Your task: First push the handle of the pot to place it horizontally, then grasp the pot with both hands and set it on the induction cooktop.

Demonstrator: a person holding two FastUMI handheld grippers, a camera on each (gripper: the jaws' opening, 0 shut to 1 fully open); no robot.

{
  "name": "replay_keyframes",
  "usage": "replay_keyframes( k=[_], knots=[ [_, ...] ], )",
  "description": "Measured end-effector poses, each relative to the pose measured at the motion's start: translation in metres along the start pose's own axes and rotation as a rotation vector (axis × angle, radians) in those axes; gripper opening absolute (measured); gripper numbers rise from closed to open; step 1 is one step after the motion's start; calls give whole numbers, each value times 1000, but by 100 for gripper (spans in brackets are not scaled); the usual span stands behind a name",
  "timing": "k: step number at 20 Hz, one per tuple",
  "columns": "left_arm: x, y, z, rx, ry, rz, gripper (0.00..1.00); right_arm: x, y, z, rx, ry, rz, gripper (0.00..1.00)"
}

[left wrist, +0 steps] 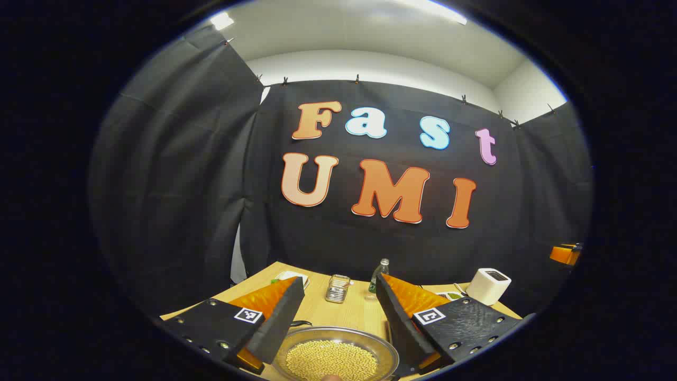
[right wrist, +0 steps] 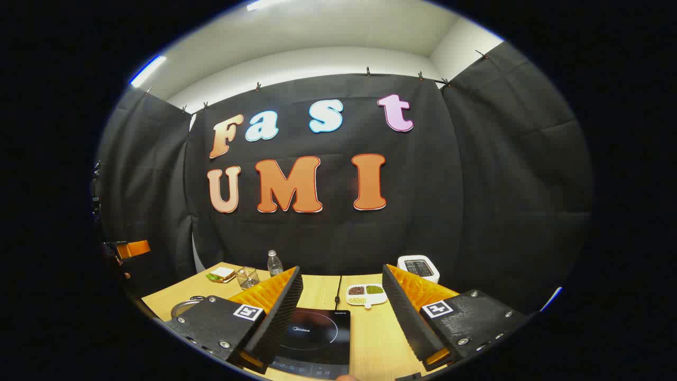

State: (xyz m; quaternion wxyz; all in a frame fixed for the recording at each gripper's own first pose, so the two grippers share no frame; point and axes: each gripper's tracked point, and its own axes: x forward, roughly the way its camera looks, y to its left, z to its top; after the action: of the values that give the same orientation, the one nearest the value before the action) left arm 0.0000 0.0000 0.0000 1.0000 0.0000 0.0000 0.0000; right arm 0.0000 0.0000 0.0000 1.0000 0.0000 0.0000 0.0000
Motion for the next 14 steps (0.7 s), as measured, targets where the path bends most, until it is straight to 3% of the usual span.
replay_keyframes(
  k=[14],
  knots=[
    [-9, -8, 6, 34, -21, 2, 88, -7, 0, 3, 12, 0, 20, 93]
  ],
)
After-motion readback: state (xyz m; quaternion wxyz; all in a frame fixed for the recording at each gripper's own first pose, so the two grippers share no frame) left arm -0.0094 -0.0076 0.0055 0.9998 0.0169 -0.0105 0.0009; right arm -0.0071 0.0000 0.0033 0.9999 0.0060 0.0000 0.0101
